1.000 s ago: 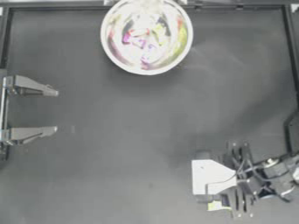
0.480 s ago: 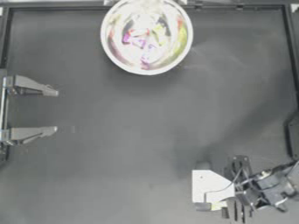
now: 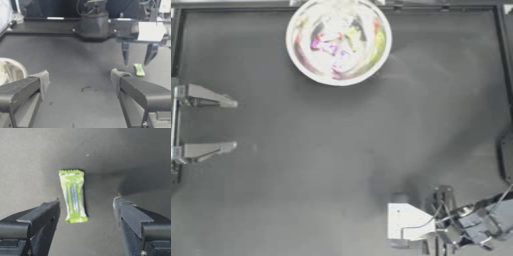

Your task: Put candies in bowl

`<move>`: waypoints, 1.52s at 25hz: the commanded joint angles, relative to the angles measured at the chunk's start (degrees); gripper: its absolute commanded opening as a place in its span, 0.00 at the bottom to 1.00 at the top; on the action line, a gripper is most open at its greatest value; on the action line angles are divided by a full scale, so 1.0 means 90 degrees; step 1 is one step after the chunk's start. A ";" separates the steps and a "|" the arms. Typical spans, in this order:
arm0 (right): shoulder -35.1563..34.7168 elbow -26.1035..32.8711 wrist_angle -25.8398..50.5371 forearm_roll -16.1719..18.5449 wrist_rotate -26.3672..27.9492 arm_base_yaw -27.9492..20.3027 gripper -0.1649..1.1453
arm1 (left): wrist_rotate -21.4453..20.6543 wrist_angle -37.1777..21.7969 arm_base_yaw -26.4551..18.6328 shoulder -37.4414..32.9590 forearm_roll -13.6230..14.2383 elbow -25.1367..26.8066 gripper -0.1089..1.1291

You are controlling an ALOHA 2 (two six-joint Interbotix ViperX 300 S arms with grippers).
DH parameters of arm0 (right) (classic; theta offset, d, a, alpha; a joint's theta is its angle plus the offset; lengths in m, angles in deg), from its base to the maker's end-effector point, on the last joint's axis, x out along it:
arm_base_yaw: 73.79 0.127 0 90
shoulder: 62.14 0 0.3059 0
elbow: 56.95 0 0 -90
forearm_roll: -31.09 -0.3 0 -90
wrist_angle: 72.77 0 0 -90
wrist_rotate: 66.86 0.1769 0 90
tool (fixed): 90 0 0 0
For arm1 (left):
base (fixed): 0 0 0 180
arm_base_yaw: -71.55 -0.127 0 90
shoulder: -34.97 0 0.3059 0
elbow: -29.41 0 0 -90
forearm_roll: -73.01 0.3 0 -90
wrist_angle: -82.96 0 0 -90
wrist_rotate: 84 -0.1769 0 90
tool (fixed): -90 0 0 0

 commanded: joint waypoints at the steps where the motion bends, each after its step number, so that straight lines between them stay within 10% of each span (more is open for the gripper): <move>1: 0.0000 0.0127 -0.0088 0.0000 0.0020 0.0059 0.84 | 0.0020 0.0039 -0.0010 0.0059 -0.0010 -0.0107 0.92; 14: -0.0273 0.0166 -0.0303 -0.0039 0.0127 0.0166 0.82 | 0.0029 0.0049 -0.0010 0.0059 0.0000 -0.0117 0.92; 23: -0.0273 0.0088 -0.0293 0.0098 0.0293 0.0234 0.31 | 0.0029 0.0039 -0.0010 0.0059 0.0000 -0.0107 0.92; 38: 0.0547 0.0020 -0.0400 0.1318 0.0400 -0.0420 0.29 | 0.0029 0.0049 -0.0010 0.0059 0.0000 -0.0078 0.92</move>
